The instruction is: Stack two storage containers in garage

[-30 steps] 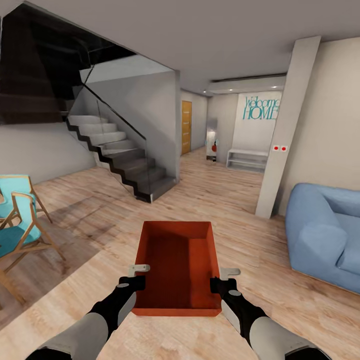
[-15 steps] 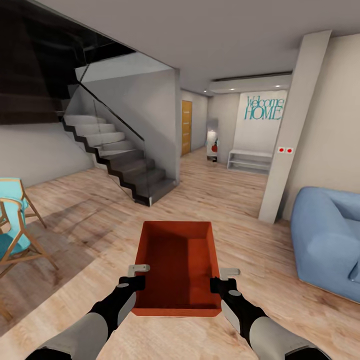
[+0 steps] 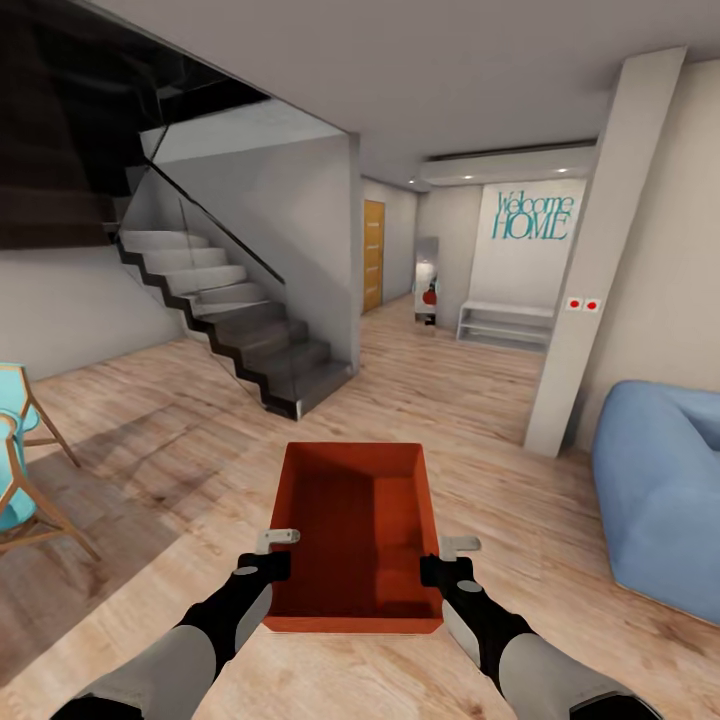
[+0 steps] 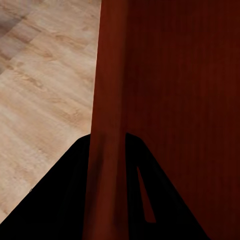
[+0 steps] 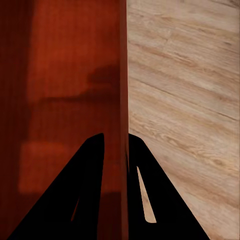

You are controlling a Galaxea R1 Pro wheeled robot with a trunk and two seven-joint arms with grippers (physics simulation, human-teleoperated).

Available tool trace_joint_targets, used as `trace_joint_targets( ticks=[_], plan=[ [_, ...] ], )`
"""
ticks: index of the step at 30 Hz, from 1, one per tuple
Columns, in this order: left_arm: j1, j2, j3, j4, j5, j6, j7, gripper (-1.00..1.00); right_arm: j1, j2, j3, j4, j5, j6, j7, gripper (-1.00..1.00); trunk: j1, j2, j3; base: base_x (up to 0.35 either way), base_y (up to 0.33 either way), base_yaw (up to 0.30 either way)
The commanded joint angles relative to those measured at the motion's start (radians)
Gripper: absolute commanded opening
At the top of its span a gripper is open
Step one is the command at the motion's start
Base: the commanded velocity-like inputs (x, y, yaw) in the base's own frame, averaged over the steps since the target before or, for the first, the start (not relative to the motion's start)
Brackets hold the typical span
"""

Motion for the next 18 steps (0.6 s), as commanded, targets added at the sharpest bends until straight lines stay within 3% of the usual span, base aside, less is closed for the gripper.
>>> trace_joint_targets(
  ticks=[1,18],
  plan=[
    [-0.001,0.001,0.082,-0.006,-0.003,0.006,0.007,-1.0,0.0,-0.011,-0.017,0.004,-0.015,-0.006,-0.042,-1.0,0.001,-0.001,0.0,0.322,0.0,0.0],
    [-0.001,0.001,0.082,-0.005,-0.002,0.006,0.007,-1.0,0.0,-0.011,-0.016,0.004,-0.015,0.0,-0.04,-1.0,0.001,-0.001,0.0,0.322,0.0,0.0]
  ],
)
